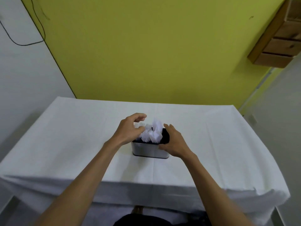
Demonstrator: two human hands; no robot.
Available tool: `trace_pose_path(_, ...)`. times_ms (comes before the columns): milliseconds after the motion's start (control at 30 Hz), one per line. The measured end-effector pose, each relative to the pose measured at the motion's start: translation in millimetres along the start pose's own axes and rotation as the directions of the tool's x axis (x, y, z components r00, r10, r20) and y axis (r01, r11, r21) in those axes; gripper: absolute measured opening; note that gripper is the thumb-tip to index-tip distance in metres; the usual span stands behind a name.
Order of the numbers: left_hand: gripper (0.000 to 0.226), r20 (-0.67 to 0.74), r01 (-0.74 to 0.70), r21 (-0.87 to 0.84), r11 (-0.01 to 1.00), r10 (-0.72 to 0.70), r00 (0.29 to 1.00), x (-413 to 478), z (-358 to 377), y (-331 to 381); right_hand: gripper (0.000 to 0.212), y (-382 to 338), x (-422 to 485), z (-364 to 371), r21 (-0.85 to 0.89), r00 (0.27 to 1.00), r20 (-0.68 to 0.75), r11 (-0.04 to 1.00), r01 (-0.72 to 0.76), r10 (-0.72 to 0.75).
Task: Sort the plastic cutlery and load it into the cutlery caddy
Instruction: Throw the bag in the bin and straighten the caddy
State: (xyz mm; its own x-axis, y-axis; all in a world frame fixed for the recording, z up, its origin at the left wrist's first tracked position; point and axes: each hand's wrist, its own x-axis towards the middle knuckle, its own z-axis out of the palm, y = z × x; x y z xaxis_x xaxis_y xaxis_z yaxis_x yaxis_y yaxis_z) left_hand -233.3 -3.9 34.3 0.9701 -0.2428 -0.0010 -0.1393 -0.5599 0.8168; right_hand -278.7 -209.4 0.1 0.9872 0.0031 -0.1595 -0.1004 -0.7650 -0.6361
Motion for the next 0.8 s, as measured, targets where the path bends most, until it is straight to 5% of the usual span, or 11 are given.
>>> trace_pose_path(200,0.112,0.258,0.132,0.11,0.985,-0.157,0.953,12,-6,-35,0.075,9,17,22,-0.022,1.0,-0.001,0.999,-0.025,0.025)
trace_pose_path(300,0.129,0.349,0.13,0.116,0.985,-0.163,0.923,21,-2,-56,0.082,10,25,28,-0.039,0.999,0.003,0.999,-0.036,0.037)
trace_pose_path(567,0.11,0.421,-0.061,0.212,0.975,-0.035,0.906,42,10,-77,0.083,14,36,35,-0.097,0.998,-0.016,0.993,-0.06,0.059)
trace_pose_path(800,0.099,0.34,-0.102,0.257,0.961,0.009,0.94,86,-17,-69,0.084,-14,79,11,-0.138,0.999,-0.015,0.989,-0.047,0.046)
